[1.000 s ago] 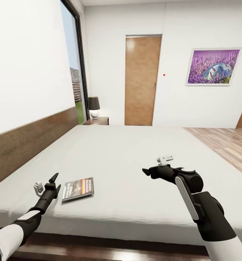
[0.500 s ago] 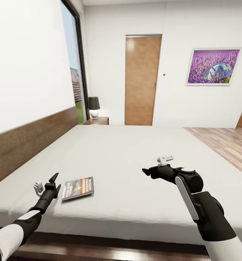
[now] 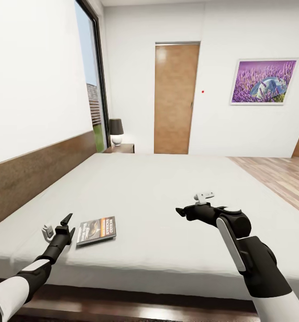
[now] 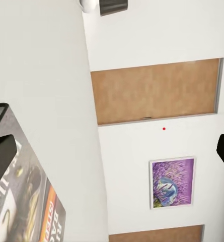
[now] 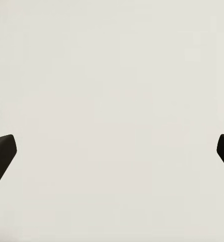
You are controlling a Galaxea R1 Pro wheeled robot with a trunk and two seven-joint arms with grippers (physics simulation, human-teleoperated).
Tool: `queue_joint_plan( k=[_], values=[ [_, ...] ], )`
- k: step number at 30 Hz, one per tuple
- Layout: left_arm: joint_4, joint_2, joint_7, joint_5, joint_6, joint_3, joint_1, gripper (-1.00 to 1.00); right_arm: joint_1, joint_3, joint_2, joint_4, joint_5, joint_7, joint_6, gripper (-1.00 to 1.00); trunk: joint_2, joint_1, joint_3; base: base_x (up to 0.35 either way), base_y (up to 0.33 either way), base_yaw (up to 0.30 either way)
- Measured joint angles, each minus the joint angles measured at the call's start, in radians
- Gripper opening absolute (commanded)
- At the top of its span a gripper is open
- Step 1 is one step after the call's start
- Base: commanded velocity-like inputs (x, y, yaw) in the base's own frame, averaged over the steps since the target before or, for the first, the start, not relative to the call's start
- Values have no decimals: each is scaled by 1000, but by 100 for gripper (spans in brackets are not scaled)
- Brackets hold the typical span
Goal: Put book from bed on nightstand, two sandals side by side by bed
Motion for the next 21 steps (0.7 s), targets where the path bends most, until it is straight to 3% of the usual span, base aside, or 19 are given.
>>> queue_joint_plan(
  k=[5,10,21],
  values=[
    [0,0,4,0,-2,0,0,100,0,2,0,0,0,0,0,100,0,0,0,0,0,0],
    [0,0,6,0,-3,0,0,100,-1,7,0,0,0,0,0,100,-35,19,-16,0,0,0],
    [0,0,7,0,-4,0,0,100,-1,10,0,0,0,0,0,100,-35,19,-16,0,0,0]
  ],
)
